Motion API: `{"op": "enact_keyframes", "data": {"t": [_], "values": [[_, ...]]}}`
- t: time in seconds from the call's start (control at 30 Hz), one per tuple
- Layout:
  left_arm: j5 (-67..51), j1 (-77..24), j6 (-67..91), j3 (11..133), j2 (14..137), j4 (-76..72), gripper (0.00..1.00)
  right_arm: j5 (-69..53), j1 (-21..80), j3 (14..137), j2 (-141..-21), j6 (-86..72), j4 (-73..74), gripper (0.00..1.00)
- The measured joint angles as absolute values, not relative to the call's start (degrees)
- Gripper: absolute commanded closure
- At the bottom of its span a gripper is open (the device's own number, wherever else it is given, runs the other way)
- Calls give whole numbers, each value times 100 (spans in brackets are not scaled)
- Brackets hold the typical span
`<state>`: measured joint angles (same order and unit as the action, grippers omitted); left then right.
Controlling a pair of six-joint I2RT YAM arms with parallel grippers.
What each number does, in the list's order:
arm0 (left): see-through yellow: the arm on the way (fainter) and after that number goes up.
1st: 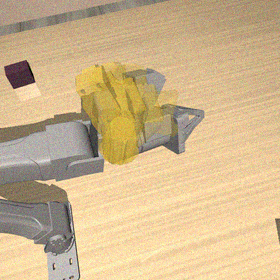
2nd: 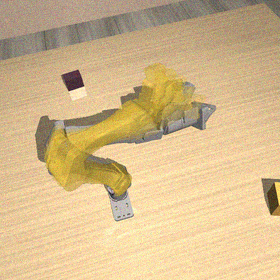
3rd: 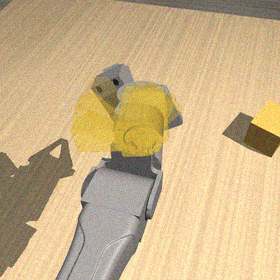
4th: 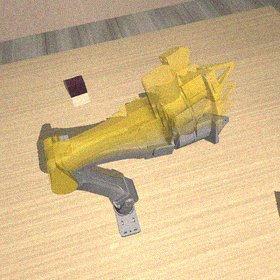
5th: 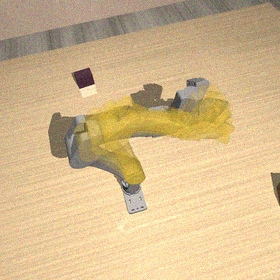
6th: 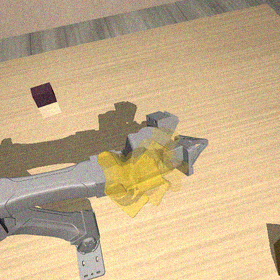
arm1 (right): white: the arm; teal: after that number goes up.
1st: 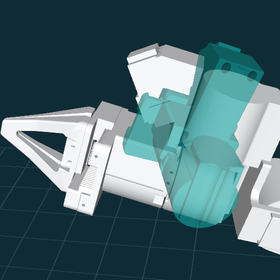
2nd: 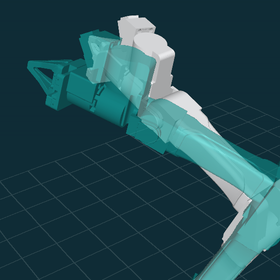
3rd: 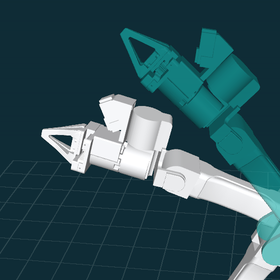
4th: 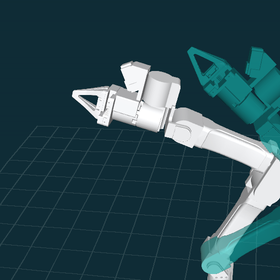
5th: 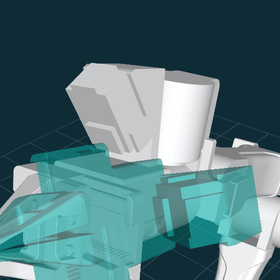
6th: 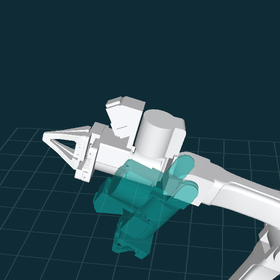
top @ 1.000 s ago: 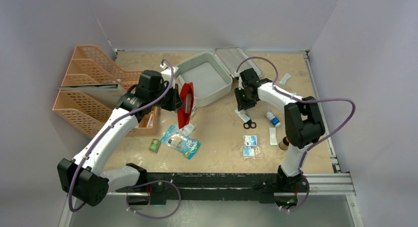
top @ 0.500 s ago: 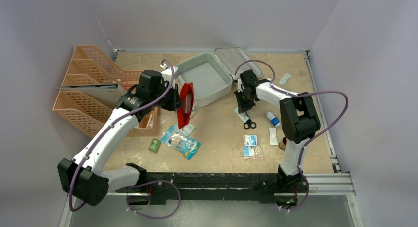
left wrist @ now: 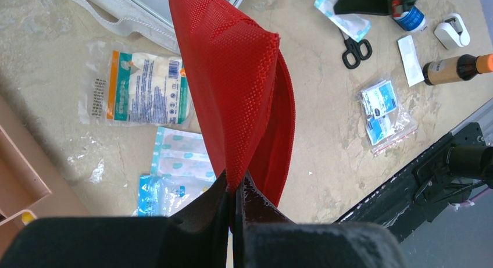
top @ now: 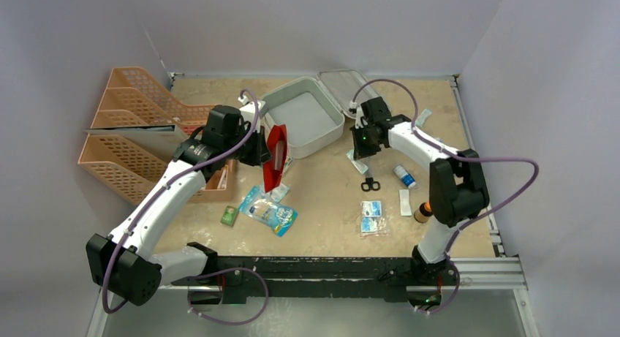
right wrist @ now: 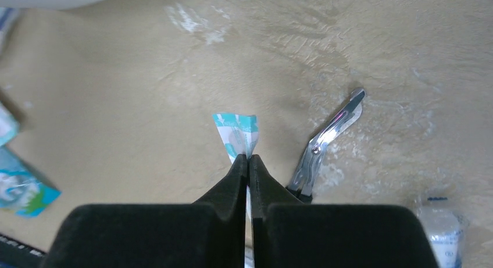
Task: Organize the medicine kit
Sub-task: Pick up the medical item at the center of the board, then place the medical item at the medicine pouch.
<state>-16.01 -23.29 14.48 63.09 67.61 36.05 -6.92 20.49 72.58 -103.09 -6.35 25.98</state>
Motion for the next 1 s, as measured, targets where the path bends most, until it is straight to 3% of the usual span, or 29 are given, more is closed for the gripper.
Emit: {"op": "enact_keyframes", "data": {"t": [0.23,0.47,0.7,1.0], "values": [[-1577,-2329,1448,6309,6794,3607,100,-1461,2051,7070,-9384,-1350,2414,100],[-1577,-2329,1450,6309,6849,3607,100,-2248,2460,6294,-8243,-3100,1199,100],[-1612,-2329,1450,6309,6956,3614,100,-2150,3435,6003,-7732,-4845,-211,100],[-1734,-2329,1498,6309,6954,3607,100,-1511,3903,5782,-7900,-6042,-1138,100]]}}
